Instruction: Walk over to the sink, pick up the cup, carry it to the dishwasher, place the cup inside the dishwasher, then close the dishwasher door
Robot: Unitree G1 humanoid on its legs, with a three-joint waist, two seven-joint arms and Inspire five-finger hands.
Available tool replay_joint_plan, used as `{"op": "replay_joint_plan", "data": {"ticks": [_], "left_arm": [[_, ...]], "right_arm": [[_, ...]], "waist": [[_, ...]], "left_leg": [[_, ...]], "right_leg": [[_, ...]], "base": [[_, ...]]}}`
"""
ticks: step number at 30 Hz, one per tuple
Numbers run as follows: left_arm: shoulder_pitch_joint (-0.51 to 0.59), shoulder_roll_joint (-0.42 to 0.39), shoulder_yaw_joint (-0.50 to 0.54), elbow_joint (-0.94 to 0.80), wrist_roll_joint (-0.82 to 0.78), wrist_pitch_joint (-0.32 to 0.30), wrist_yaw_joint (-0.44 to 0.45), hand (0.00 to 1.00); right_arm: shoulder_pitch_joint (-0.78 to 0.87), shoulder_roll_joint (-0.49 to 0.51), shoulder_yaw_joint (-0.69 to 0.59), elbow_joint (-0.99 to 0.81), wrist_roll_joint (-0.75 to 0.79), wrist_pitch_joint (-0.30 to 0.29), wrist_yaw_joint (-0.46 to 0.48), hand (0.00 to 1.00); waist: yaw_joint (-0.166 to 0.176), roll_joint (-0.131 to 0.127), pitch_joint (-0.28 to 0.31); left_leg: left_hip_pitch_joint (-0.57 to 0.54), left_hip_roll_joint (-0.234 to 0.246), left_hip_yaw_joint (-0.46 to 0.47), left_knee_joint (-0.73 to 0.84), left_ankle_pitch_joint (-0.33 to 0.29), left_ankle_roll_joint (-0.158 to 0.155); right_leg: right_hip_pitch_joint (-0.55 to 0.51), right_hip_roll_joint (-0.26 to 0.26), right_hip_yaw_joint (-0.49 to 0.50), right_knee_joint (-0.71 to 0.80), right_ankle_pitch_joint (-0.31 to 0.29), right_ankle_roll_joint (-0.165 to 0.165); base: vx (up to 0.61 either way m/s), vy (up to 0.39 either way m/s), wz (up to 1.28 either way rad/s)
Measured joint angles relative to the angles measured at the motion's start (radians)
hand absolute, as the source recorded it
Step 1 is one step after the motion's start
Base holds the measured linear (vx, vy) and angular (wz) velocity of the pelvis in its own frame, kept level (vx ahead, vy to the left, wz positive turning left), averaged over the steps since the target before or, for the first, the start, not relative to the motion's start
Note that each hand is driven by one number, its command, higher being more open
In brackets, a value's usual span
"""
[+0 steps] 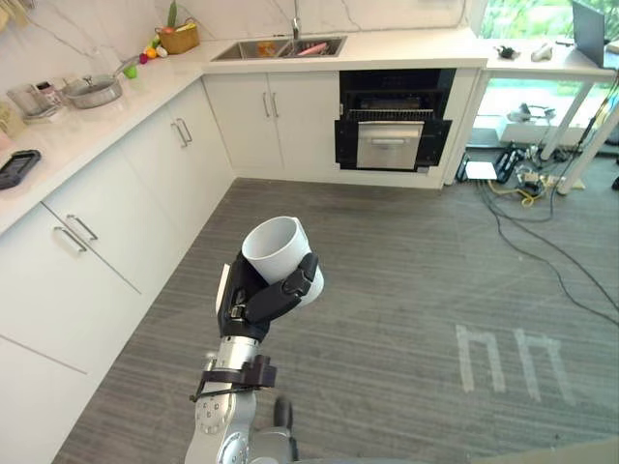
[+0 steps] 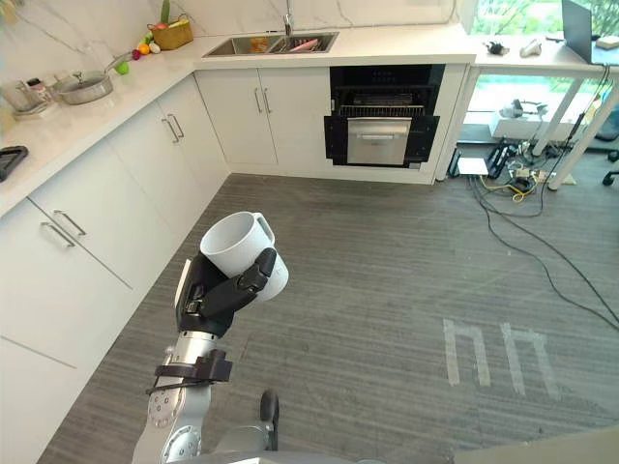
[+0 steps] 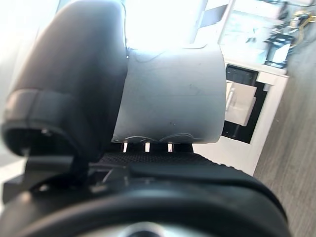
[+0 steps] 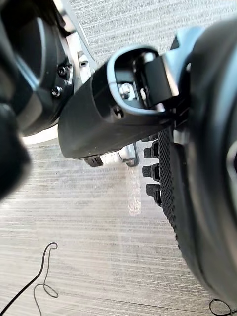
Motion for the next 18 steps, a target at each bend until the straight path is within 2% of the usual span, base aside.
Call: {"op": "replay_joint_plan", "data": {"ticks": [1, 2, 3, 4, 5, 6, 7, 8, 9, 10, 11, 12, 13, 14, 15, 16, 17, 18], "left_arm": [[-0.018, 0.002, 0.001, 0.001, 0.0, -0.002, 0.003, 0.0], [-0.026, 0.003, 0.002, 0.003, -0.001, -0.002, 0.003, 0.0], [-0.047, 0.003, 0.006, 0.023, -0.002, -0.003, 0.003, 0.0], [-0.075, 0.004, 0.004, 0.05, -0.003, -0.002, 0.007, 0.0], [-0.083, 0.007, 0.005, 0.05, -0.003, -0.001, 0.007, 0.0], [-0.093, 0.015, -0.003, 0.047, -0.003, -0.001, 0.007, 0.0], [-0.103, 0.031, -0.016, 0.044, 0.0, -0.002, 0.024, 0.0], [-0.106, 0.038, -0.03, 0.044, 0.0, -0.002, 0.034, 0.0], [-0.108, 0.047, -0.052, 0.044, 0.005, -0.003, 0.051, 0.0], [-0.108, 0.047, -0.073, 0.044, 0.018, -0.004, 0.072, 0.0], [-0.109, 0.048, -0.094, 0.044, 0.046, -0.009, 0.093, 0.0], [-0.112, 0.049, -0.099, 0.044, 0.059, -0.01, 0.1, 0.0], [-0.127, 0.051, -0.111, 0.044, 0.069, -0.01, 0.11, 0.0], [-0.14, 0.054, -0.115, 0.044, 0.081, -0.01, 0.112, 0.0], [-0.148, 0.057, -0.116, 0.045, 0.082, -0.01, 0.113, 0.0], [-0.164, 0.061, -0.125, 0.045, 0.086, -0.009, 0.118, 0.0], [-0.174, 0.062, -0.129, 0.044, 0.089, -0.009, 0.126, 0.0], [-0.176, 0.062, -0.132, 0.044, 0.089, -0.008, 0.129, 0.0]], "right_arm": [[-0.002, 0.008, -0.008, 0.012, -0.017, -0.005, 0.0, 1.0], [-0.004, 0.011, -0.017, 0.024, -0.022, -0.007, 0.0, 1.0], [-0.01, 0.018, -0.05, 0.04, -0.034, -0.009, -0.001, 1.0], [-0.007, 0.03, -0.095, 0.04, -0.034, -0.011, 0.0, 1.0], [-0.008, 0.037, -0.107, 0.037, -0.034, -0.014, -0.001, 1.0], [-0.007, 0.051, -0.121, 0.032, -0.034, -0.028, -0.002, 1.0], [-0.006, 0.071, -0.13, 0.028, -0.033, -0.044, -0.004, 1.0], [-0.002, 0.072, -0.139, 0.023, -0.031, -0.053, -0.004, 1.0], [0.004, 0.083, -0.154, 0.013, -0.031, -0.066, -0.003, 1.0], [0.01, 0.088, -0.155, -0.014, -0.031, -0.087, -0.003, 1.0], [0.011, 0.096, -0.155, -0.033, -0.031, -0.102, -0.003, 1.0], [0.009, 0.101, -0.155, -0.039, -0.031, -0.107, -0.003, 1.0], [0.006, 0.113, -0.156, -0.047, -0.032, -0.115, -0.002, 1.0], [0.0, 0.127, -0.162, -0.048, -0.033, -0.116, 0.001, 1.0], [0.0, 0.135, -0.162, -0.05, -0.035, -0.117, 0.004, 1.0], [0.002, 0.146, -0.164, -0.059, -0.035, -0.116, 0.016, 1.0], [0.003, 0.147, -0.166, -0.072, -0.035, -0.117, 0.017, 1.0], [0.004, 0.147, -0.163, -0.081, -0.036, -0.117, 0.017, 1.0]], "waist": [[0.002, -0.015, -0.009], [0.006, -0.02, -0.018], [0.008, -0.037, -0.023], [0.006, -0.038, -0.023], [0.005, -0.042, -0.022], [0.003, -0.058, -0.029], [-0.003, -0.08, -0.038], [-0.014, -0.084, -0.042], [-0.025, -0.081, -0.04], [-0.039, -0.074, -0.039], [-0.058, -0.061, -0.034], [-0.062, -0.059, -0.033], [-0.069, -0.058, -0.031], [-0.08, -0.057, -0.03], [-0.087, -0.057, -0.03], [-0.102, -0.055, -0.028], [-0.118, -0.052, -0.026], [-0.122, -0.054, -0.026]], "left_leg": [[-0.024, -0.03, 0.026, 0.037, 0.057, 0.048], [-0.021, -0.049, 0.036, 0.045, 0.073, 0.061], [-0.003, -0.093, 0.06, 0.046, 0.065, 0.081], [0.022, -0.124, 0.07, 0.063, 0.029, 0.099], [0.031, -0.136, 0.075, 0.087, 0.003, 0.105], [0.054, -0.159, 0.086, 0.126, -0.066, 0.122], [0.1, -0.193, 0.089, 0.127, -0.117, 0.139], [0.135, -0.206, 0.084, 0.112, -0.132, 0.15], [0.19, -0.222, 0.079, 0.083, -0.145, 0.155], [0.267, -0.225, 0.07, 0.038, -0.155, 0.157], [0.338, -0.22, 0.063, -0.014, -0.161, 0.156], [0.371, -0.218, 0.059, -0.041, -0.162, 0.156], [0.431, -0.21, 0.058, -0.08, -0.166, 0.154], [0.468, -0.2, 0.057, -0.104, -0.173, 0.151], [0.48, -0.195, 0.052, -0.111, -0.181, 0.146], [0.499, -0.188, 0.036, -0.114, -0.201, 0.143], [0.519, -0.184, 0.018, -0.115, -0.222, 0.138], [0.53, -0.185, 0.007, -0.116, -0.233, 0.13]], "right_leg": [[0.004, -0.036, -0.008, 0.01, -0.03, 0.029], [0.006, -0.063, -0.011, 0.021, -0.043, 0.051], [-0.018, -0.117, 0.002, 0.103, -0.06, 0.088], [-0.067, -0.152, 0.015, 0.252, -0.044, 0.125], [-0.092, -0.169, 0.018, 0.337, -0.029, 0.151], [-0.154, -0.201, 0.022, 0.522, 0.03, 0.183], [-0.227, -0.244, 0.014, 0.698, 0.159, 0.174], [-0.259, -0.266, 0.001, 0.776, 0.251, 0.147], [-0.308, -0.281, -0.004, 0.891, 0.25, 0.112], [-0.369, -0.259, -0.008, 0.974, 0.185, 0.055], [-0.424, -0.224, -0.031, 0.969, 0.119, 0.053], [-0.45, -0.206, -0.046, 0.942, 0.089, 0.053], [-0.505, -0.158, -0.079, 0.846, 0.044, 0.055], [-0.551, -0.11, -0.104, 0.71, 0.032, 0.053], [-0.57, -0.088, -0.11, 0.629, 0.036, 0.054], [-0.596, -0.048, -0.099, 0.445, 0.067, 0.058], [-0.6, -0.017, -0.059, 0.244, 0.145, 0.069], [-0.595, -0.008, -0.033, 0.144, 0.19, 0.081]], "base": [[0.46, 0.226, 0.1], [0.52, 0.234, 0.08], [0.53, 0.256, 0.06], [0.53, 0.274, 0.07], [0.52, 0.301, 0.03], [0.5, 0.295, 0.0], [0.5, 0.286, 0.03], [0.51, 0.259, 0.1], [0.51, 0.241, 0.1], [0.6, 0.266, 0.08], [0.47, 0.202, 0.06], [0.47, 0.147, -0.02], [0.48, 0.083, -0.06], [0.48, 0.06, -0.03], [0.48, 0.027, 0.17], [0.59, -0.014, 0.38], [0.59, -0.034, 0.43], [0.62, -0.078, 0.53]]}}
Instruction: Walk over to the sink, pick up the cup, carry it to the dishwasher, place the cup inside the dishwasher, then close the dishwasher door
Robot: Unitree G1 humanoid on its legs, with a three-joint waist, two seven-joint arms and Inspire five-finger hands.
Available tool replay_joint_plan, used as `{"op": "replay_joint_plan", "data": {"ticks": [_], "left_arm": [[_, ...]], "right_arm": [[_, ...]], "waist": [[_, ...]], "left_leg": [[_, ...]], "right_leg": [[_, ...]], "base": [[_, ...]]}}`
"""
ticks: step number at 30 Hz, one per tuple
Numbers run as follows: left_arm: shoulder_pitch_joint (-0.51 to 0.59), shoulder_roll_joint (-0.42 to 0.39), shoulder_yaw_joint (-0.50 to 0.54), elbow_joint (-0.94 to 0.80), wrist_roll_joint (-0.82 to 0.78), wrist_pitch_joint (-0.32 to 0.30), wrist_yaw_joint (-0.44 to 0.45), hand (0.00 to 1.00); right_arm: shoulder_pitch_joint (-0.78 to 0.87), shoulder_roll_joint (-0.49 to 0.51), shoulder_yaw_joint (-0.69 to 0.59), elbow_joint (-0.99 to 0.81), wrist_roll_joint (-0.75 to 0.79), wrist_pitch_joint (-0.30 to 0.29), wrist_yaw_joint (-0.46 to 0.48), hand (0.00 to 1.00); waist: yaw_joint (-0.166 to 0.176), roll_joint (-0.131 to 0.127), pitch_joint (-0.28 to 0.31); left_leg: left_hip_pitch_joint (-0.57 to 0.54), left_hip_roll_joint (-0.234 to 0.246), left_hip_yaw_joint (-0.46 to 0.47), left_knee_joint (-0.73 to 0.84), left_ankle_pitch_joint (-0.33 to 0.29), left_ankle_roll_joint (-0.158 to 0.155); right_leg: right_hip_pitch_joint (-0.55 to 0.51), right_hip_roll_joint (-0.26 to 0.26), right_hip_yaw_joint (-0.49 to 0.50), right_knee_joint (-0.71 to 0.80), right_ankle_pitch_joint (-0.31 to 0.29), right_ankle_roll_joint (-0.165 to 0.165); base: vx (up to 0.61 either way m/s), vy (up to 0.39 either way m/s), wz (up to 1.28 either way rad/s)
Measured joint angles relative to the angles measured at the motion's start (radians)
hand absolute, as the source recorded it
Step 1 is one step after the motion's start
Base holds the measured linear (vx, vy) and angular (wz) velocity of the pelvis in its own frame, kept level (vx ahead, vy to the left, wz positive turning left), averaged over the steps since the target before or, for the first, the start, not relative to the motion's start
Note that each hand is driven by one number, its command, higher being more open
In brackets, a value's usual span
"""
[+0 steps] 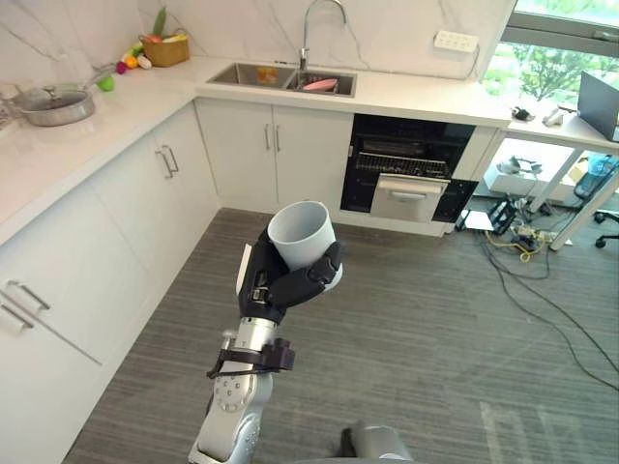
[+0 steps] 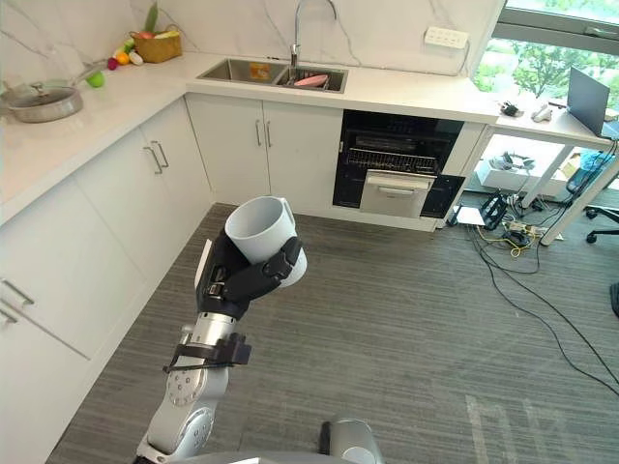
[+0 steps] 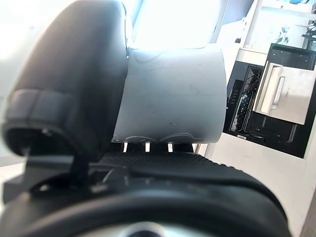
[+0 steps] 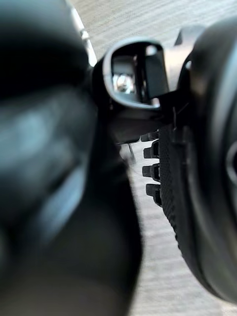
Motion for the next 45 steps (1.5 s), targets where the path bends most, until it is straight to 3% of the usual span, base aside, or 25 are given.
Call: {"op": "replay_joint_plan", "data": {"ticks": [1, 3, 4, 6, 8, 9, 10, 12, 14, 15, 17, 19, 20, 22, 23, 24, 30, 34, 37, 38, 40, 41, 43, 44, 45], "left_arm": [[-0.001, 0.002, -0.001, 0.004, 0.005, 0.0, 0.001, 0.0], [0.011, 0.001, -0.017, 0.008, 0.007, 0.0, 0.001, 0.0], [0.024, -0.005, -0.023, 0.009, 0.007, -0.002, 0.001, 0.0], [0.038, -0.011, -0.022, 0.021, 0.007, -0.003, 0.002, 0.0], [0.039, -0.019, -0.027, 0.032, 0.004, 0.0, -0.003, 0.0], [0.042, -0.036, -0.032, 0.031, 0.0, 0.001, -0.018, 0.0], [0.057, -0.045, -0.04, 0.031, -0.004, 0.003, -0.037, 0.0], [0.059, -0.038, -0.061, 0.029, -0.003, 0.001, -0.081, 0.0], [0.058, -0.027, -0.076, 0.027, -0.01, -0.001, -0.121, 0.0], [0.059, -0.026, -0.07, 0.029, -0.021, -0.001, -0.14, 0.0], [0.05, -0.036, -0.057, 0.042, -0.064, -0.001, -0.159, 0.0], [0.049, -0.042, -0.058, 0.051, -0.092, -0.001, -0.16, 0.0], [0.045, -0.043, -0.059, 0.059, -0.091, -0.005, -0.163, 0.0], [0.026, -0.027, -0.063, 0.083, -0.09, -0.01, -0.164, 0.0], [0.015, -0.019, -0.07, 0.086, -0.09, -0.01, -0.164, 0.0], [-0.021, 0.05, -0.15, 0.153, -0.09, -0.025, -0.158, 0.0], [-0.02, 0.049, -0.141, 0.153, -0.089, -0.026, -0.155, 0.0], [-0.015, 0.036, -0.093, 0.153, -0.078, -0.061, -0.12, 0.0], [0.004, -0.002, -0.019, 0.152, -0.056, -0.123, -0.075, 0.0], [0.014, -0.027, 0.018, 0.151, -0.041, -0.141, -0.053, 0.0], [0.031, -0.045, 0.074, 0.151, -0.04, -0.153, -0.026, 0.0], [0.037, -0.062, 0.101, 0.15, -0.042, -0.166, -0.015, 0.0], [0.048, -0.07, 0.128, 0.137, -0.053, -0.195, -0.015, 0.0], [0.061, -0.067, 0.135, 0.127, -0.054, -0.208, -0.015, 0.0], [0.095, -0.064, 0.138, 0.124, -0.054, -0.226, -0.015, 0.0]], "right_arm": [[-0.001, 0.001, 0.001, -0.002, -0.001, 0.004, 0.0, 1.0], [0.006, -0.002, 0.002, -0.007, -0.001, 0.012, 0.001, 1.0], [0.006, -0.012, 0.006, -0.011, -0.002, 0.021, 0.001, 1.0], [0.002, -0.04, 0.025, -0.022, -0.005, 0.039, 0.005, 1.0], [0.007, -0.047, 0.045, -0.073, -0.006, 0.072, -0.008, 1.0], [0.021, -0.051, 0.056, -0.107, -0.006, 0.087, -0.017, 1.0], [0.036, -0.063, 0.082, -0.12, -0.002, 0.098, -0.04, 1.0], [0.047, -0.068, 0.088, -0.112, 0.001, 0.101, -0.058, 1.0], [0.04, -0.081, 0.089, -0.076, 0.001, 0.105, -0.059, 1.0], [0.018, -0.09, 0.087, -0.036, 0.002, 0.108, -0.059, 1.0], [-0.009, -0.102, 0.087, 0.01, 0.015, 0.108, -0.066, 1.0], [-0.008, -0.115, 0.087, 0.026, 0.044, 0.1, -0.069, 1.0], [-0.013, -0.126, 0.088, 0.046, 0.05, 0.081, -0.073, 1.0], [-0.013, -0.115, 0.088, 0.046, 0.058, 0.06, -0.077, 1.0], [-0.011, -0.109, 0.083, 0.046, 0.063, 0.045, -0.085, 1.0], [0.011, -0.092, 0.08, 0.047, 0.1, 0.0, -0.123, 1.0], [0.011, -0.086, 0.081, 0.051, 0.1, -0.001, -0.123, 1.0], [0.017, -0.081, 0.086, 0.051, 0.101, -0.007, -0.122, 1.0], [0.021, -0.083, 0.103, 0.05, 0.101, -0.009, -0.119, 1.0], [0.034, -0.089, 0.109, 0.042, 0.101, -0.009, -0.116, 1.0], [0.042, -0.083, 0.115, 0.037, 0.101, -0.01, -0.116, 1.0], [0.048, -0.091, 0.118, 0.036, 0.101, -0.01, -0.116, 1.0], [0.051, -0.104, 0.122, 0.015, 0.094, -0.01, -0.118, 1.0], [0.115, -0.101, 0.184, -0.009, -0.079, -0.284, -0.145, 1.0], [0.227, -0.175, 0.221, -0.118, -0.169, -0.436, -0.167, 1.0]], "waist": [[0.0, -0.005, 0.005], [-0.001, -0.013, 0.003], [0.007, 0.003, 0.002], [0.013, 0.03, 0.003], [0.012, 0.036, 0.011], [0.016, 0.042, 0.036], [0.035, 0.043, 0.039], [0.061, 0.039, 0.04], [0.087, 0.035, 0.041], [0.093, 0.034, 0.042], [0.089, 0.036, 0.041], [0.082, 0.057, 0.033], [0.075, 0.078, 0.031], [0.056, 0.065, 0.038], [0.044, 0.061, 0.041], [0.01, 0.044, 0.026], [0.012, 0.036, 0.022], [0.01, 0.026, 0.017], [0.029, 0.023, 0.012], [0.042, 0.034, 0.014], [0.046, 0.024, 0.012], [0.053, 0.027, 0.011], [0.07, 0.035, 0.006], [0.095, 0.03, 0.011], [0.106, 0.023, 0.019]], "left_leg": [[0.035, -0.006, -0.026, 0.0, -0.029, -0.024], [0.098, -0.004, -0.053, 0.01, -0.09, -0.038], [0.125, 0.019, -0.055, 0.024, -0.129, -0.059], [0.113, 0.063, -0.041, 0.098, -0.134, -0.068], [-0.003, 0.118, -0.015, 0.37, -0.12, -0.092], [-0.102, 0.187, 0.046, 0.622, -0.097, -0.129], [-0.168, 0.246, 0.108, 0.758, -0.107, -0.114], [-0.252, 0.266, 0.129, 0.766, -0.134, -0.111], [-0.306, 0.242, 0.122, 0.609, -0.141, -0.103], [-0.312, 0.211, 0.094, 0.431, -0.127, -0.12], [-0.313, 0.167, 0.014, 0.157, -0.003, -0.137], [-0.303, 0.163, -0.011, 0.054, 0.163, -0.148], [-0.295, 0.174, -0.002, 0.036, 0.239, -0.129], [-0.261, 0.154, 0.021, 0.0, 0.244, -0.123], [-0.239, 0.136, 0.028, -0.035, 0.255, -0.108], [-0.19, 0.078, 0.017, -0.149, 0.319, -0.07], [-0.19, 0.083, 0.039, -0.148, 0.313, -0.068], [-0.19, 0.09, 0.065, -0.139, 0.295, -0.069], [-0.302, 0.122, 0.082, 0.096, 0.157, -0.076], [-0.353, 0.166, 0.106, 0.24, 0.099, -0.083], [-0.394, 0.19, 0.169, 0.355, 0.083, -0.085], [-0.391, 0.183, 0.188, 0.34, 0.083, -0.084], [-0.363, 0.15, 0.179, 0.222, 0.109, -0.051], [-0.343, 0.118, 0.164, 0.153, 0.154, -0.048], [-0.322, 0.082, 0.142, 0.126, 0.172, -0.05]], "right_leg": [[0.008, -0.001, 0.016, -0.076, 0.057, -0.004], [0.042, -0.021, 0.009, -0.078, 0.117, -0.05], [0.043, -0.013, -0.01, -0.029, 0.212, -0.082], [0.048, 0.011, -0.038, 0.018, 0.162, -0.111], [0.095, 0.032, -0.079, 0.004, 0.111, -0.123], [0.175, 0.056, -0.089, -0.045, 0.1, -0.133], [0.252, 0.078, -0.09, -0.1, 0.09, -0.146], [0.335, 0.081, -0.086, -0.149, 0.074, -0.161], [0.38, 0.07, -0.055, -0.176, 0.063, -0.161], [0.396, 0.057, -0.028, -0.178, 0.06, -0.15], [0.405, 0.042, 0.023, -0.178, 0.045, -0.126], [0.411, 0.047, 0.068, -0.178, 0.028, -0.102], [0.418, 0.055, 0.096, -0.174, 0.014, -0.089], [0.42, 0.035, 0.12, -0.159, 0.001, -0.064], [0.42, 0.017, 0.126, -0.157, -0.007, -0.056], [0.412, -0.034, 0.1, -0.145, -0.028, -0.019], [0.41, -0.032, 0.116, -0.166, -0.021, -0.018], [0.42, -0.056, 0.038, -0.2, -0.009, -0.022], [0.426, -0.062, -0.019, -0.201, -0.014, -0.03], [0.442, -0.043, -0.035, -0.202, -0.02, -0.04], [0.479, -0.043, -0.068, -0.19, -0.028, -0.038], [0.491, -0.052, -0.095, -0.183, -0.04, -0.036], [0.481, -0.06, -0.134, -0.177, -0.044, -0.033], [0.477, -0.079, -0.145, -0.176, -0.045, -0.031], [0.486, -0.109, -0.138, -0.158, -0.076, -0.017]], "base": [[0.42, -0.079, 0.56], [0.59, -0.136, 0.7], [0.61, -0.159, 0.49], [0.53, -0.21, 0.32], [0.49, -0.262, 0.47], [0.44, -0.259, 0.32], [0.42, -0.242, 0.17], [0.42, -0.192, -0.08], [0.42, -0.114, -0.41], [0.3, -0.018, -0.64], [0.38, 0.027, -0.7], [0.31, 0.102, -0.67], [0.21, 0.133, -0.56], [0.2, 0.166, -0.33], [0.13, 0.121, -0.13], [0.06, 0.053, -0.04], [0.01, -0.003, -0.12], [0.04, -0.007, -0.15], [0.08, -0.033, 0.06], [0.12, -0.017, 0.26], [0.12, -0.023, 0.53], [0.11, -0.022, 0.77], [0.1, -0.007, 0.72], [0.06, 0.026, 0.62], [0.06, 0.034, 0.46]]}}
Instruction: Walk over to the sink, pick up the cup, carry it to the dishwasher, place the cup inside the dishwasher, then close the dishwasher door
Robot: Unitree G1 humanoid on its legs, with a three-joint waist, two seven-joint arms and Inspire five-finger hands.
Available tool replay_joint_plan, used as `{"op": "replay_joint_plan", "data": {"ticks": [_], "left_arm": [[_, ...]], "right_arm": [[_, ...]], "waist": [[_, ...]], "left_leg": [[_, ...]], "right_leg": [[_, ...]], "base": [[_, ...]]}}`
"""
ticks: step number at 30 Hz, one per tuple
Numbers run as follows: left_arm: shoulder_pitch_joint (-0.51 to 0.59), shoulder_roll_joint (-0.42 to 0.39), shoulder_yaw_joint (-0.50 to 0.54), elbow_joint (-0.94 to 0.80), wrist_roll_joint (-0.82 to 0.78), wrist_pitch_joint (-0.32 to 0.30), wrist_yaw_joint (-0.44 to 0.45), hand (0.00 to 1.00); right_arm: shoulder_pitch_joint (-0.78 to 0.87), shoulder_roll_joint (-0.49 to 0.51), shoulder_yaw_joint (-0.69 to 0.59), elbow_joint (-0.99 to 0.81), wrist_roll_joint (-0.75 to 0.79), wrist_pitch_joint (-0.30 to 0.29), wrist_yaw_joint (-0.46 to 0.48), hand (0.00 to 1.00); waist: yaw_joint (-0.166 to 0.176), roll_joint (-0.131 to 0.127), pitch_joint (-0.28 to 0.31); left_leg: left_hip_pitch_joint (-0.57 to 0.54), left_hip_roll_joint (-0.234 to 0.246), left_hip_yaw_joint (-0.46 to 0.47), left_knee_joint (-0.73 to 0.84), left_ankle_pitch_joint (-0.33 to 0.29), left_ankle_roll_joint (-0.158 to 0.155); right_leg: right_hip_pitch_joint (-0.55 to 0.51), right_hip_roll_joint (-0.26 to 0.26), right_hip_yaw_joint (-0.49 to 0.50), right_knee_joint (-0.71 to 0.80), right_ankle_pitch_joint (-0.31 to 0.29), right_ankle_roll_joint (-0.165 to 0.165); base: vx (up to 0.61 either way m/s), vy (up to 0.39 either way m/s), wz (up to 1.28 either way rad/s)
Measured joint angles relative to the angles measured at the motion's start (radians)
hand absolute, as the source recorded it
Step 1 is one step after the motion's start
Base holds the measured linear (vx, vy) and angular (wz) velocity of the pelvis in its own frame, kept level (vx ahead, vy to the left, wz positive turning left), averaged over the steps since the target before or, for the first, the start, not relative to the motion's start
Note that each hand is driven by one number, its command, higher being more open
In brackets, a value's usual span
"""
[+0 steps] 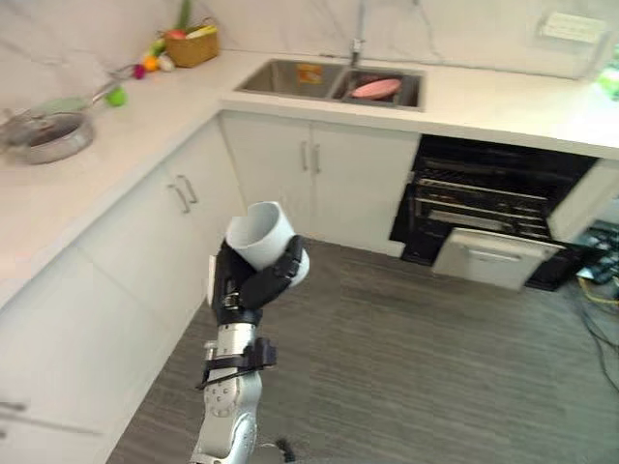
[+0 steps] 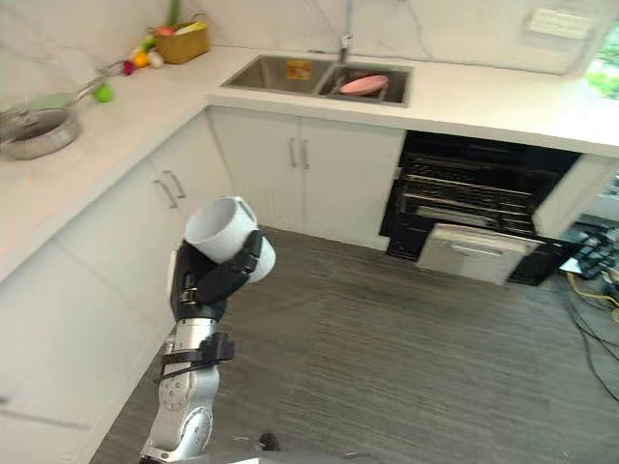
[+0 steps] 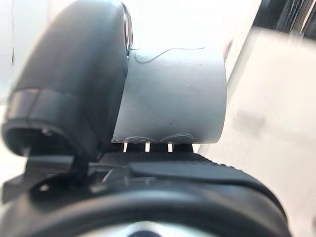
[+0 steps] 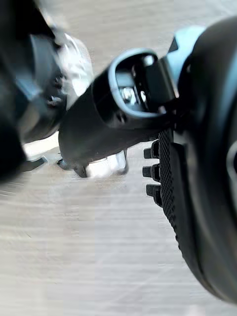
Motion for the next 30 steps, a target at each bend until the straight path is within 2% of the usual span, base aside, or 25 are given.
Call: {"op": "replay_joint_plan", "data": {"ticks": [1, 2, 3, 5, 6, 7, 8, 9, 10, 11, 12, 13, 14, 16, 17, 18, 20, 21, 22, 23, 24, 25, 28, 29, 30], "left_arm": [[0.025, -0.003, 0.003, 0.001, 0.0, -0.006, 0.003, 0.0], [0.081, -0.012, 0.025, -0.003, 0.001, -0.016, 0.017, 0.0], [0.128, -0.018, 0.038, -0.024, 0.001, -0.021, 0.022, 0.0], [0.16, -0.013, 0.035, -0.03, 0.001, -0.051, 0.016, 0.0], [0.16, -0.01, 0.03, -0.03, 0.002, -0.051, 0.01, 0.0], [0.158, -0.009, 0.025, -0.031, 0.004, -0.054, -0.004, 0.0], [0.159, -0.005, 0.027, -0.029, 0.0, -0.063, -0.006, 0.0], [0.148, -0.007, 0.027, -0.013, -0.008, -0.081, -0.007, 0.0], [0.061, 0.017, 0.026, 0.041, -0.023, -0.09, -0.004, 0.0], [0.026, 0.03, 0.023, 0.056, -0.024, -0.089, -0.003, 0.0], [-0.024, 0.047, 0.024, 0.065, -0.029, -0.086, 0.002, 0.0], [-0.027, 0.063, 0.05, 0.064, -0.031, -0.085, 0.004, 0.0], [-0.025, 0.069, 0.066, 0.064, -0.033, -0.081, 0.004, 0.0], [-0.029, 0.084, 0.082, 0.043, -0.041, -0.052, 0.0, 0.0], [-0.039, 0.085, 0.065, 0.016, -0.056, -0.023, -0.027, 0.0], [-0.044, 0.085, 0.051, 0.0, -0.06, -0.008, -0.055, 0.0], [-0.043, 0.078, 0.03, -0.003, -0.077, 0.012, -0.097, 0.0], [-0.043, 0.078, 0.029, -0.003, -0.078, 0.014, -0.1, 0.0], [-0.028, 0.089, 0.027, -0.022, -0.081, 0.027, -0.147, 0.0], [-0.019, 0.096, 0.035, -0.037, -0.081, 0.02, -0.183, 0.0], [-0.013, 0.079, 0.035, -0.036, -0.081, 0.024, -0.194, 0.0], [-0.009, 0.064, 0.035, -0.036, -0.081, 0.024, -0.211, 0.0], [-0.007, 0.05, 0.034, -0.035, -0.074, 0.022, -0.228, 0.0], [-0.002, 0.057, 0.038, -0.032, -0.074, 0.021, -0.226, 0.0], [0.01, 0.05, 0.033, -0.027, -0.074, 0.017, -0.226, 0.0]], "right_arm": [[0.063, -0.068, 0.013, -0.103, -0.012, -0.039, 0.0, 1.0], [0.134, -0.174, -0.007, -0.335, -0.012, -0.11, -0.019, 1.0], [0.082, -0.173, -0.08, -0.453, -0.01, -0.184, -0.067, 1.0], [-0.091, -0.07, -0.141, -0.518, 0.018, -0.291, -0.095, 1.0], [-0.126, -0.035, -0.146, -0.552, 0.033, -0.32, -0.095, 1.0], [-0.147, 0.013, -0.151, -0.598, 0.066, -0.419, -0.065, 1.0], [-0.119, 0.045, -0.151, -0.645, 0.085, -0.384, -0.035, 1.0], [-0.117, 0.055, -0.157, -0.637, 0.089, -0.279, -0.027, 1.0], [-0.117, 0.111, -0.243, -0.394, 0.114, -0.185, 0.03, 1.0], [-0.12, 0.133, -0.296, -0.27, 0.153, -0.179, 0.068, 1.0], [-0.126, 0.157, -0.391, 0.006, 0.189, -0.177, 0.113, 1.0], [-0.098, 0.155, -0.45, 0.147, 0.191, -0.2, 0.13, 1.0], [-0.078, 0.15, -0.464, 0.174, 0.192, -0.213, 0.137, 1.0], [-0.054, 0.149, -0.462, 0.177, 0.194, -0.252, 0.156, 1.0], [-0.07, 0.151, -0.438, 0.173, 0.209, -0.28, 0.171, 1.0], [-0.104, 0.152, -0.415, 0.154, 0.21, -0.301, 0.182, 1.0], [-0.162, 0.162, -0.399, 0.089, 0.21, -0.334, 0.17, 1.0], [-0.165, 0.163, -0.397, 0.079, 0.21, -0.335, 0.167, 1.0], [-0.189, 0.183, -0.363, -0.061, 0.212, -0.368, 0.133, 1.0], [-0.196, 0.183, -0.34, -0.15, 0.213, -0.391, 0.105, 1.0], [-0.223, 0.171, -0.337, -0.162, 0.213, -0.39, 0.09, 1.0], [-0.26, 0.177, -0.337, -0.181, 0.213, -0.387, 0.06, 1.0], [-0.299, 0.197, -0.336, -0.231, 0.213, -0.365, 0.007, 1.0], [-0.301, 0.214, -0.336, -0.267, 0.213, -0.353, -0.02, 1.0], [-0.291, 0.22, -0.34, -0.31, 0.214, -0.345, -0.041, 1.0]], "waist": [[0.009, 0.002, 0.005], [0.014, 0.007, 0.017], [0.022, 0.023, 0.004], [0.029, 0.033, -0.005], [0.036, 0.029, -0.007], [0.036, 0.018, -0.017], [0.021, 0.001, -0.038], [0.002, -0.006, -0.055], [-0.015, -0.037, -0.058], [-0.016, -0.049, -0.052], [-0.025, -0.065, -0.031], [-0.057, -0.058, -0.021], [-0.081, -0.052, -0.017], [-0.126, -0.022, -0.013], [-0.128, -0.012, -0.012], [-0.124, -0.004, -0.005], [-0.119, 0.013, 0.006], [-0.119, 0.013, 0.007], [-0.119, -0.012, -0.005], [-0.118, -0.036, 0.0], [-0.113, -0.005, 0.008], [-0.104, 0.012, 0.006], [-0.091, 0.021, 0.019], [-0.083, 0.009, 0.036], [-0.068, 0.034, 0.039]], "left_leg": [[0.009, -0.013, -0.012, 0.014, 0.0, -0.001], [-0.025, -0.029, -0.055, 0.113, -0.06, -0.056], [-0.08, 0.013, -0.096, 0.15, -0.093, -0.085], [-0.124, 0.095, -0.138, 0.202, -0.108, -0.106], [-0.125, 0.102, -0.137, 0.214, -0.109, -0.103], [-0.117, 0.089, -0.113, 0.245, -0.114, -0.087], [-0.096, 0.046, -0.083, 0.24, -0.149, -0.042], [-0.083, 0.026, -0.076, 0.23, -0.156, -0.032], [-0.05, -0.01, -0.073, 0.216, -0.174, -0.005], [-0.031, -0.024, -0.073, 0.203, -0.178, 0.001], [0.038, -0.06, -0.069, 0.148, -0.181, 0.013], [0.099, -0.079, -0.065, 0.097, -0.185, 0.027], [0.126, -0.081, -0.063, 0.074, -0.187, 0.032], [0.171, -0.067, -0.055, 0.016, -0.185, 0.045], [0.2, -0.048, -0.047, -0.015, -0.175, 0.034], [0.235, -0.018, -0.036, -0.042, -0.174, 0.03], [0.281, 0.033, -0.027, -0.051, -0.175, 0.029], [0.284, 0.036, -0.026, -0.051, -0.175, 0.029], [0.33, 0.036, 0.0, -0.04, -0.201, -0.013], [0.37, 0.017, 0.007, -0.015, -0.259, -0.061], [0.378, 0.049, 0.015, -0.001, -0.281, -0.065], [0.374, 0.064, 0.021, 0.014, -0.286, -0.066], [0.385, 0.09, 0.029, 0.036, -0.28, -0.058], [0.375, 0.101, 0.045, 0.141, -0.276, -0.053], [0.327, 0.156, 0.053, 0.276, -0.255, -0.029]], "right_leg": [[-0.002, -0.017, 0.01, 0.031, -0.021, 0.008], [-0.013, -0.054, 0.051, 0.095, -0.067, 0.014], [-0.063, -0.037, 0.101, 0.139, -0.101, 0.028], [-0.086, -0.003, 0.164, 0.168, -0.113, 0.025], [-0.086, -0.006, 0.181, 0.181, -0.122, 0.03], [-0.085, -0.034, 0.203, 0.211, -0.148, 0.037], [-0.078, -0.082, 0.214, 0.238, -0.174, 0.032], [-0.095, -0.094, 0.214, 0.299, -0.171, 0.028], [-0.184, -0.127, 0.212, 0.536, -0.134, -0.002], [-0.217, -0.142, 0.211, 0.618, -0.103, -0.026], [-0.279, -0.193, 0.188, 0.792, -0.01, -0.109], [-0.318, -0.217, 0.168, 0.903, 0.006, -0.115], [-0.334, -0.21, 0.155, 0.927, -0.002, -0.103], [-0.374, -0.156, 0.097, 0.882, -0.055, -0.057], [-0.386, -0.108, 0.052, 0.793, -0.104, -0.026], [-0.399, -0.053, 0.016, 0.704, -0.132, -0.032], [-0.427, 0.027, -0.024, 0.546, -0.132, -0.035], [-0.428, 0.032, -0.027, 0.528, -0.132, -0.035], [-0.416, 0.062, -0.049, 0.248, 0.055, -0.047], [-0.41, 0.05, -0.055, 0.22, 0.198, -0.172], [-0.41, 0.08, -0.061, 0.239, 0.196, -0.176], [-0.397, 0.104, -0.051, 0.221, 0.177, -0.186], [-0.384, 0.145, -0.04, 0.219, 0.124, -0.173], [-0.348, 0.154, -0.028, 0.209, 0.097, -0.178], [-0.295, 0.176, -0.042, 0.165, 0.065, -0.149]], "base": [[0.04, 0.066, -0.08], [-0.05, 0.075, -0.76], [-0.1, 0.092, -0.96], [-0.03, 0.216, -0.96], [0.13, 0.328, -0.76], [0.23, 0.299, -0.43], [0.26, 0.275, -0.27], [0.28, 0.227, 0.03], [0.21, 0.156, 0.17], [0.27, 0.222, 0.18], [0.29, 0.22, -0.01], [0.3, 0.199, -0.1], [0.31, 0.142, -0.2], [0.42, 0.056, -0.3], [0.5, -0.038, -0.41], [0.41, -0.07, -0.4], [0.38, -0.107, -0.4], [0.48, -0.156, -0.46], [0.53, -0.168, -0.35], [0.37, -0.119, -0.49], [0.36, -0.113, -0.41], [0.23, -0.086, -0.39], [0.22, -0.126, -0.26], [0.16, -0.142, -0.39], [0.12, -0.118, -0.38]]}}
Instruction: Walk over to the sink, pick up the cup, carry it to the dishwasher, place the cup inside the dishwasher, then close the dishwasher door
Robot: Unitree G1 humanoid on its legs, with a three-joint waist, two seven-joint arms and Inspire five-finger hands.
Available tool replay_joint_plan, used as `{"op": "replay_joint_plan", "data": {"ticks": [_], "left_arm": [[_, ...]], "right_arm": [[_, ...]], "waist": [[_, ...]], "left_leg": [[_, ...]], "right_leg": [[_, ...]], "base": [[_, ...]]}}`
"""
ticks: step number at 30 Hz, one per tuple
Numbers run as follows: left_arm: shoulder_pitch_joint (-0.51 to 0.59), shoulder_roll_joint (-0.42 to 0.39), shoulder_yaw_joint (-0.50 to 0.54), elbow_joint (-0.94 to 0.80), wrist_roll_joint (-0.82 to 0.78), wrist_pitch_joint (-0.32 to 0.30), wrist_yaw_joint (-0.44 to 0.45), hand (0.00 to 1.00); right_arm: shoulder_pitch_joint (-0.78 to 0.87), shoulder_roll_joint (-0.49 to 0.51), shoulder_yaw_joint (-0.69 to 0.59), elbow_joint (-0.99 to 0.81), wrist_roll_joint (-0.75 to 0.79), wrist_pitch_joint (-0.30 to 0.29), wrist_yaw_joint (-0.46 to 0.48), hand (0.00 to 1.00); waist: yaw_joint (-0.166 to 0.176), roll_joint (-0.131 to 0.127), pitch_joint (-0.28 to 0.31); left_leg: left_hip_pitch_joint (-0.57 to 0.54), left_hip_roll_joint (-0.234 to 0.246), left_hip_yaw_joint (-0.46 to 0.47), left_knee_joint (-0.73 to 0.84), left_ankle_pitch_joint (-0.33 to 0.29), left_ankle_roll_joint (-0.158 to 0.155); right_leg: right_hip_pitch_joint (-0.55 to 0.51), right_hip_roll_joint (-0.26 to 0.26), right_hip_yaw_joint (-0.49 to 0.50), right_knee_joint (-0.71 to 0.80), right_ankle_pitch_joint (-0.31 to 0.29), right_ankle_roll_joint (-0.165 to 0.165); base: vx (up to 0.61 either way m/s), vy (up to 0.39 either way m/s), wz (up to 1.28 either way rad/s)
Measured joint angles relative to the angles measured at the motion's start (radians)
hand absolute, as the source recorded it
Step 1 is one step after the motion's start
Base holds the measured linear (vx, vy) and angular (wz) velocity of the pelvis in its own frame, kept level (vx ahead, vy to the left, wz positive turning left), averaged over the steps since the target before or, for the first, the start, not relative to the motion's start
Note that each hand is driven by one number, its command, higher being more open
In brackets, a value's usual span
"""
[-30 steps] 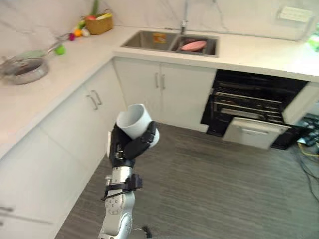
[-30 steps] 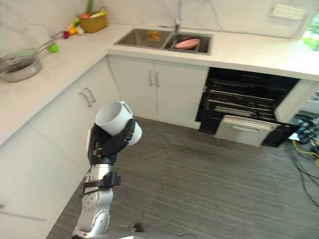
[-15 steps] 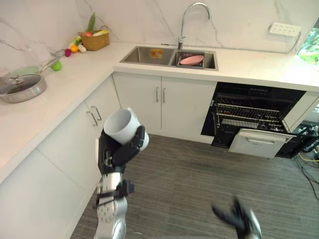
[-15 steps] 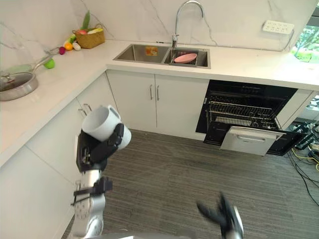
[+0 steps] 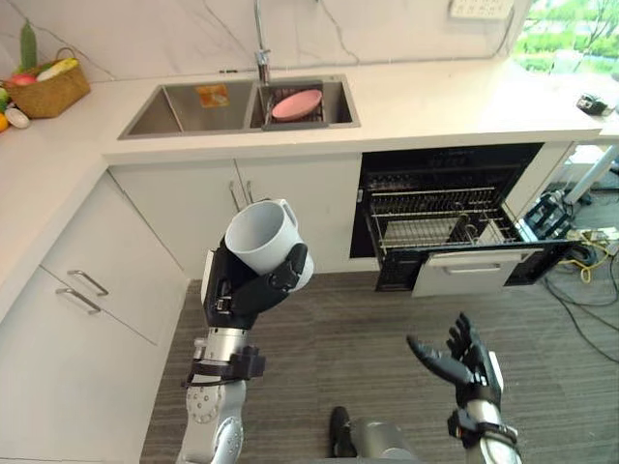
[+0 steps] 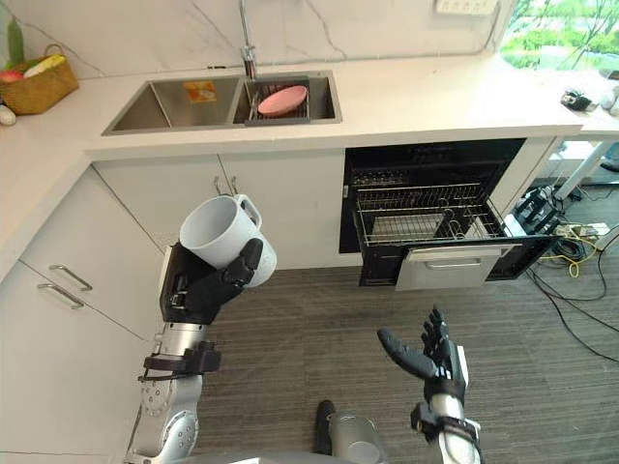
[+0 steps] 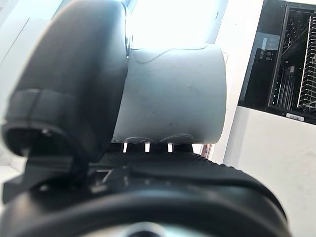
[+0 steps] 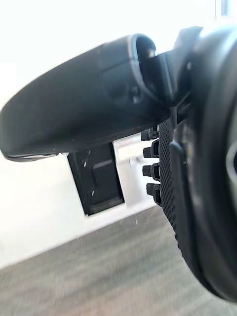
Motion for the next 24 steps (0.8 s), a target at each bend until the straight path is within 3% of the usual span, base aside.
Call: {"op": "replay_joint_plan", "data": {"ticks": [1, 2, 3, 4, 5, 6, 8, 9, 11, 12, 14, 15, 16, 17, 19, 22, 24], "left_arm": [[0.0, -0.007, -0.012, 0.003, 0.003, -0.008, -0.002, 0.0], [0.012, -0.01, -0.02, -0.012, 0.008, -0.025, -0.002, 0.0], [0.027, -0.01, -0.03, -0.029, 0.01, -0.032, -0.002, 0.0], [0.059, -0.037, -0.046, -0.031, 0.013, -0.039, 0.0, 0.0], [0.084, -0.047, -0.06, -0.033, 0.02, -0.041, 0.0, 0.0], [0.084, -0.044, -0.064, -0.029, 0.022, -0.041, 0.0, 0.0], [0.089, -0.045, -0.067, -0.023, 0.03, -0.038, 0.002, 0.0], [0.089, -0.046, -0.067, -0.023, 0.03, -0.038, 0.002, 0.0], [0.086, -0.049, -0.067, -0.025, 0.044, -0.039, 0.002, 0.0], [0.086, -0.049, -0.067, -0.025, 0.048, -0.038, 0.002, 0.0], [0.091, -0.048, -0.069, -0.024, 0.059, -0.035, 0.013, 0.0], [0.091, -0.049, -0.071, -0.024, 0.059, -0.035, 0.017, 0.0], [0.092, -0.049, -0.077, -0.024, 0.059, -0.035, 0.023, 0.0], [0.088, -0.041, -0.078, -0.02, 0.059, -0.033, 0.027, 0.0], [0.065, -0.031, -0.08, -0.02, 0.059, -0.03, 0.027, 0.0], [0.042, -0.011, -0.079, -0.02, 0.054, -0.026, 0.03, 0.0], [0.032, -0.008, -0.083, -0.02, 0.047, -0.024, 0.03, 0.0]], "right_arm": [[0.006, -0.001, -0.006, -0.03, 0.004, 0.0, -0.009, 1.0], [0.031, 0.001, -0.017, -0.105, 0.005, 0.0, -0.024, 1.0], [0.044, 0.001, -0.019, -0.145, 0.005, 0.0, -0.028, 1.0], [0.052, -0.019, -0.024, -0.193, 0.009, 0.001, -0.036, 1.0], [0.043, -0.027, -0.025, -0.218, 0.012, 0.001, -0.037, 1.0], [0.038, -0.022, -0.024, -0.225, 0.012, 0.001, -0.037, 1.0], [0.034, -0.002, -0.015, -0.265, 0.011, 0.001, -0.035, 1.0], [0.034, -0.001, -0.015, -0.277, 0.011, 0.001, -0.034, 1.0], [0.031, -0.006, -0.017, -0.337, 0.011, 0.001, -0.032, 1.0], [0.029, -0.008, -0.018, -0.348, 0.011, 0.002, -0.032, 1.0], [0.03, -0.009, -0.019, -0.376, 0.009, 0.002, -0.028, 1.0], [0.033, -0.009, -0.021, -0.384, 0.009, 0.002, -0.028, 1.0], [0.04, -0.009, -0.025, -0.4, 0.006, 0.003, -0.027, 1.0], [0.046, -0.002, -0.027, -0.411, 0.005, 0.01, -0.022, 1.0], [0.069, -0.004, -0.052, -0.474, 0.006, 0.021, -0.012, 1.0], [0.082, -0.003, -0.109, -0.551, 0.034, 0.025, 0.006, 1.0], [0.097, 0.007, -0.127, -0.595, 0.065, 0.025, 0.012, 1.0]], "waist": [[0.002, 0.023, 0.005], [0.003, 0.004, 0.014], [0.001, -0.013, 0.014], [0.002, 0.036, 0.018], [0.012, 0.056, 0.009], [0.014, 0.05, 0.013], [0.033, 0.021, 0.021], [0.034, 0.021, 0.019], [0.03, 0.019, 0.012], [0.03, 0.016, 0.01], [0.031, 0.003, 0.002], [0.031, 0.007, -0.001], [0.031, 0.012, -0.014], [0.028, -0.004, -0.037], [0.025, -0.018, -0.05], [0.026, -0.036, -0.064], [0.025, -0.059, -0.067]], "left_leg": [[-0.039, 0.037, 0.0, 0.099, 0.003, 0.003], [-0.108, 0.049, 0.006, 0.32, 0.035, 0.034], [-0.146, 0.052, 0.005, 0.428, 0.073, 0.047], [-0.243, 0.11, -0.052, 0.622, 0.136, 0.049], [-0.336, 0.114, -0.084, 0.703, 0.11, 0.022], [-0.366, 0.102, -0.091, 0.702, 0.084, 0.018], [-0.402, 0.03, -0.094, 0.51, -0.016, -0.014], [-0.402, 0.013, -0.104, 0.434, -0.029, -0.017], [-0.399, -0.065, -0.2, 0.061, -0.025, -0.025], [-0.398, -0.083, -0.237, -0.027, -0.011, -0.033], [-0.393, -0.134, -0.338, -0.224, 0.151, -0.052], [-0.39, -0.135, -0.345, -0.248, 0.195, -0.051], [-0.38, -0.133, -0.328, -0.262, 0.279, -0.063], [-0.362, -0.156, -0.292, -0.263, 0.271, -0.045], [-0.352, -0.182, -0.269, -0.269, 0.251, -0.018], [-0.279, -0.219, -0.247, -0.318, 0.231, 0.014], [-0.22, -0.252, -0.239, -0.342, 0.211, 0.043]], "right_leg": [[-0.005, 0.002, -0.008, 0.091, -0.034, -0.007], [-0.007, -0.059, 0.015, 0.322, -0.151, 0.012], [0.018, -0.072, 0.044, 0.321, -0.242, 0.009], [0.029, -0.019, 0.061, 0.33, -0.259, -0.003], [0.038, 0.006, 0.086, 0.303, -0.258, -0.006], [0.051, 0.006, 0.097, 0.284, -0.252, -0.008], [0.125, 0.005, 0.186, 0.197, -0.196, -0.019], [0.14, 0.004, 0.209, 0.175, -0.19, -0.017], [0.177, 0.0, 0.291, 0.12, -0.179, 0.004], [0.182, -0.003, 0.313, 0.111, -0.18, 0.009], [0.217, -0.025, 0.404, 0.077, -0.193, 0.046], [0.228, -0.027, 0.423, 0.069, -0.199, 0.056], [0.245, -0.033, 0.462, 0.06, -0.214, 0.084], [0.247, -0.07, 0.484, 0.054, -0.225, 0.14], [0.259, -0.108, 0.488, 0.025, -0.209, 0.195], [0.281, -0.15, 0.463, 0.059, -0.193, 0.225], [0.182, -0.178, 0.388, 0.337, -0.184, 0.24]], "base": [[0.29, -0.053, -0.18], [0.32, -0.023, 0.0], [0.35, -0.06, -0.06], [0.26, -0.013, -0.42], [0.25, 0.004, -0.54], [0.37, 0.017, -0.75], [0.34, -0.016, -0.97], [0.33, 0.05, -1.07], [0.35, 0.111, -0.97], [0.35, 0.154, -1.01], [0.36, 0.184, -1.05], [0.37, 0.225, -1.02], [0.42, 0.295, -0.83], [0.41, 0.294, -0.75], [0.29, 0.236, -0.3], [0.18, 0.189, -0.15], [0.14, 0.161, -0.08]]}}
